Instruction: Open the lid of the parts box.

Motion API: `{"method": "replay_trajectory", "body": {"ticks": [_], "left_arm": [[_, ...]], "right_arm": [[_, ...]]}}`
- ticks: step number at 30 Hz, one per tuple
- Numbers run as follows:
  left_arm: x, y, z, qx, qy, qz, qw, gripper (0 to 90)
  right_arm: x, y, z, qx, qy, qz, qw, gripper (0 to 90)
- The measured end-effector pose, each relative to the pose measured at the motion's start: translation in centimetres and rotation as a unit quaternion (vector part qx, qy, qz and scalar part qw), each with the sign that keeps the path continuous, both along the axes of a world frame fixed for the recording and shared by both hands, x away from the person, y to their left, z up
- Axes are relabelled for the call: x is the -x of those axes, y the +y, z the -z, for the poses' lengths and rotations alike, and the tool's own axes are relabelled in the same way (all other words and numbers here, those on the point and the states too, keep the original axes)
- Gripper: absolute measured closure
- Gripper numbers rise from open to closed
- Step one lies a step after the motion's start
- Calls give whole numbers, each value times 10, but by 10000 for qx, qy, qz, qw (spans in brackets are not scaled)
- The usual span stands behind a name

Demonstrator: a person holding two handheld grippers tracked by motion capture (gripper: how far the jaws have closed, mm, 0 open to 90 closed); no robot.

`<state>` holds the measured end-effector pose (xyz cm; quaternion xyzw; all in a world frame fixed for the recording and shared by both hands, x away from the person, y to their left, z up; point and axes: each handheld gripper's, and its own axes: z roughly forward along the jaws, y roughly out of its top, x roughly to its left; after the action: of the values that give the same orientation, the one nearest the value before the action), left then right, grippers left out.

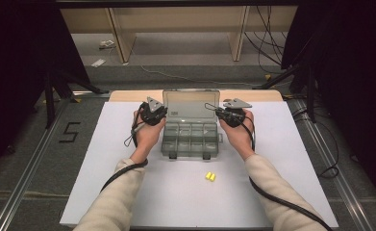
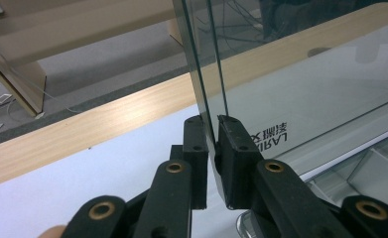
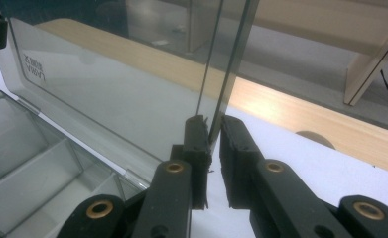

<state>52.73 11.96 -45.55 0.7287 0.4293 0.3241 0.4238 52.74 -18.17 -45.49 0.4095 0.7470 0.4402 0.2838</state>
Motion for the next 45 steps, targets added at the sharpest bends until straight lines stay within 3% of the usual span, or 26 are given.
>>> {"method": "replay_trajectory", "body": {"ticks": [24,32,38,41,44,45], "left_arm": [[-6,-1,17,40,391,-96,9992,805],[-1,0,14,130,320,-37,9994,768],[16,11,4,382,210,75,9990,622],[31,18,-1,540,234,220,9980,499],[41,22,-4,528,334,286,9976,333],[53,27,-7,480,390,343,9975,284]], "right_arm": [[-5,-3,15,-22,353,59,9994,801],[-5,-8,13,-145,359,42,9992,721],[3,-14,6,-218,366,-224,9988,537],[11,-19,1,-312,432,-423,9977,422],[17,-21,-2,-372,413,-580,9968,367],[26,-23,-6,-356,378,-723,9960,317]]}}
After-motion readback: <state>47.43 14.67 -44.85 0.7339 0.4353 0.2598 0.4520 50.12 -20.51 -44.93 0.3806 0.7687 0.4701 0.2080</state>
